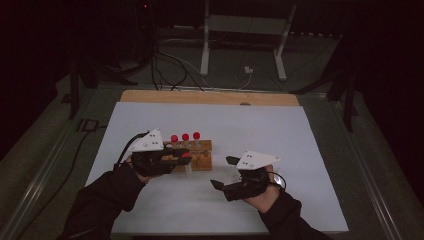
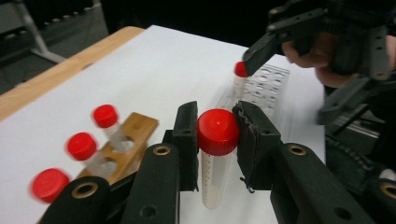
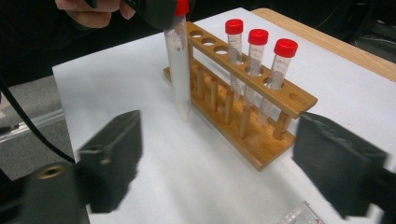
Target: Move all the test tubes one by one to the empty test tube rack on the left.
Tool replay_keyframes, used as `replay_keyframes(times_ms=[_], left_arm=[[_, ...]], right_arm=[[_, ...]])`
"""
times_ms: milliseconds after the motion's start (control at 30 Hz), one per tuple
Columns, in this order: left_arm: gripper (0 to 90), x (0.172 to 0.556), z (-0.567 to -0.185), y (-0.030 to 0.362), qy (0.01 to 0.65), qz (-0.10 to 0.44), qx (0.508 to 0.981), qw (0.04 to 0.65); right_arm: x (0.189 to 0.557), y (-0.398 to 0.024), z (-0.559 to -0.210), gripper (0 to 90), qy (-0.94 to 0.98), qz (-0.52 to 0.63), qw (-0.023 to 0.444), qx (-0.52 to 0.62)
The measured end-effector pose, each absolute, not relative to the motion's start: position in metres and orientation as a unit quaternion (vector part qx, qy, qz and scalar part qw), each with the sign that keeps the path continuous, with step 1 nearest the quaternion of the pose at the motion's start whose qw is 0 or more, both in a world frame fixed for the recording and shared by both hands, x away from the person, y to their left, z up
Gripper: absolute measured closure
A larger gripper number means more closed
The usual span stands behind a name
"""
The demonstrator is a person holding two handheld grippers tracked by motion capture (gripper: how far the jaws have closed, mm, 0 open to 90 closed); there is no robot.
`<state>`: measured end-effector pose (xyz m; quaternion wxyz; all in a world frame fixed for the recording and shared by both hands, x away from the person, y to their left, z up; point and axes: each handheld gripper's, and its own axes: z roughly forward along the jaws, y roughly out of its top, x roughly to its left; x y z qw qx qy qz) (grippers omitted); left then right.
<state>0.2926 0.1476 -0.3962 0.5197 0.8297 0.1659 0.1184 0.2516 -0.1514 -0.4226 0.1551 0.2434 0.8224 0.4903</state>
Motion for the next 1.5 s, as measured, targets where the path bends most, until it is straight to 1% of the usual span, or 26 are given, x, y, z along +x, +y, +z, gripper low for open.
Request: replay_keyframes(times_ms=[100,200,500,833,1000,1167,1500], left_arm=[[71.9,0.294,-0.392,0.153,0.172,0.127,0.828,0.518],[71.9,0.296,-0.387,0.159,0.177,0.135,0.824,0.52],[71.9,0.304,-0.376,0.174,0.199,0.167,0.815,0.519],[71.9,0.317,-0.372,0.19,0.233,0.2,0.801,0.515],[71.9,0.324,-0.376,0.195,0.249,0.228,0.791,0.51],[71.9,0.333,-0.383,0.196,0.264,0.232,0.785,0.509],[71.9,0.342,-0.406,0.192,0.276,0.238,0.782,0.505]], right_arm=[[0.252,-0.152,-0.422,3.5,0.82,0.491,0.155,0.249],[0.252,-0.153,-0.421,0.0,0.82,0.495,0.15,0.244],[0.25,-0.156,-0.42,0.0,0.819,0.505,0.141,0.234],[0.25,-0.159,-0.418,0.0,0.815,0.51,0.147,0.232],[0.25,-0.161,-0.418,0.0,0.814,0.512,0.145,0.232],[0.251,-0.161,-0.418,0.0,0.813,0.513,0.145,0.234],[0.251,-0.164,-0.419,0.0,0.812,0.514,0.146,0.237]])
